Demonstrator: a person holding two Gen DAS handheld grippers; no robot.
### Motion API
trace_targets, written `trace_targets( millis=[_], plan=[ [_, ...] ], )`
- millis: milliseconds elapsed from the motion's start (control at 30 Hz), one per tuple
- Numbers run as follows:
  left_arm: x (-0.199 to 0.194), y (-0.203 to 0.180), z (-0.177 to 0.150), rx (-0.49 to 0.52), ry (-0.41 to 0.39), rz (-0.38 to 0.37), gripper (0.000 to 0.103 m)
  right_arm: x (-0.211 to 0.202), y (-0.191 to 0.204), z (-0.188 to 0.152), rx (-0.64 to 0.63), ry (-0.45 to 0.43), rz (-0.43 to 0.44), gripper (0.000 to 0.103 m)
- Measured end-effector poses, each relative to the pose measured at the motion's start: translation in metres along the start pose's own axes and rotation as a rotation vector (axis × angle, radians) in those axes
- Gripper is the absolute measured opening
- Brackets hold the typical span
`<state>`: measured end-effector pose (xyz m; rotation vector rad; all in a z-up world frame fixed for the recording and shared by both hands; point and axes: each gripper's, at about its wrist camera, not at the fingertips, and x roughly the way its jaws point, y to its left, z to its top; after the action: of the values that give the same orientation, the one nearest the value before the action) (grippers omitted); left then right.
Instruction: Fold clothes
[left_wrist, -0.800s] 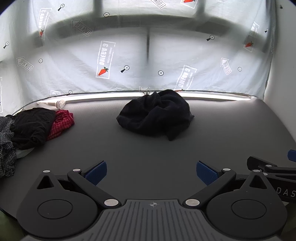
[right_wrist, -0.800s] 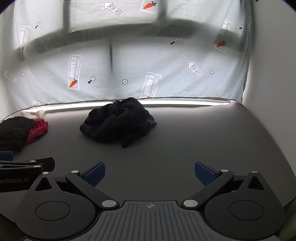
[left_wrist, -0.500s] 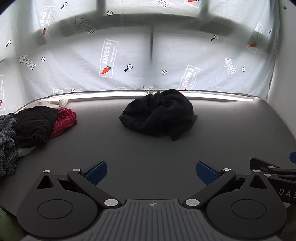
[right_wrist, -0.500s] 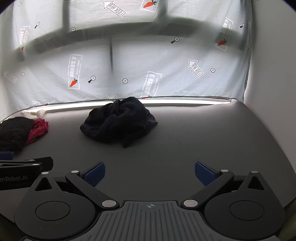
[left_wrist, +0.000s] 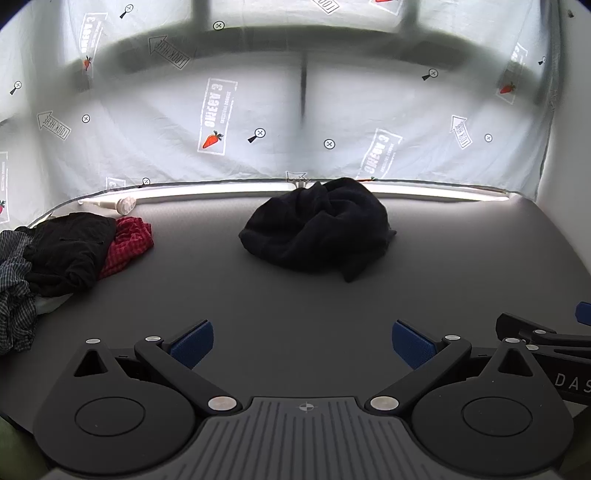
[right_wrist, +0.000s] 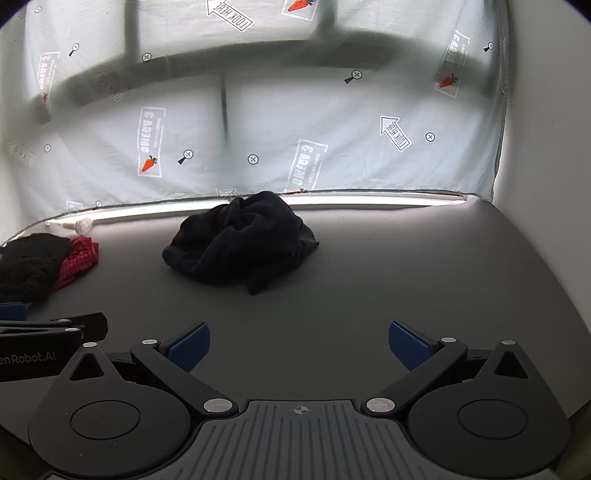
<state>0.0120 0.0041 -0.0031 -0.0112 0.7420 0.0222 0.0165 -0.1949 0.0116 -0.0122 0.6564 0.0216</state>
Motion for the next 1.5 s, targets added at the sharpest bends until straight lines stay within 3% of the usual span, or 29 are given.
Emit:
trace_targets(
  millis=[867, 1133, 1500],
  plan=[
    [0.01, -0.004, 0.006, 0.002, 0.02, -0.005, 0.103, 0.009, -0.006, 0.005, 0.002, 0.006, 0.009, 0.103],
    [0.019, 0.004, 0.01, 0.011, 0.013, -0.056, 0.103, 0.022, -0.004, 0.011, 0.011, 0.013, -0.013, 0.103],
    [0.088, -0.007, 0.051, 0.004, -0.027, -0.06, 0.103, 0.081, -0.024, 0.043, -0.053, -0.033, -0.049, 0.103]
  ],
)
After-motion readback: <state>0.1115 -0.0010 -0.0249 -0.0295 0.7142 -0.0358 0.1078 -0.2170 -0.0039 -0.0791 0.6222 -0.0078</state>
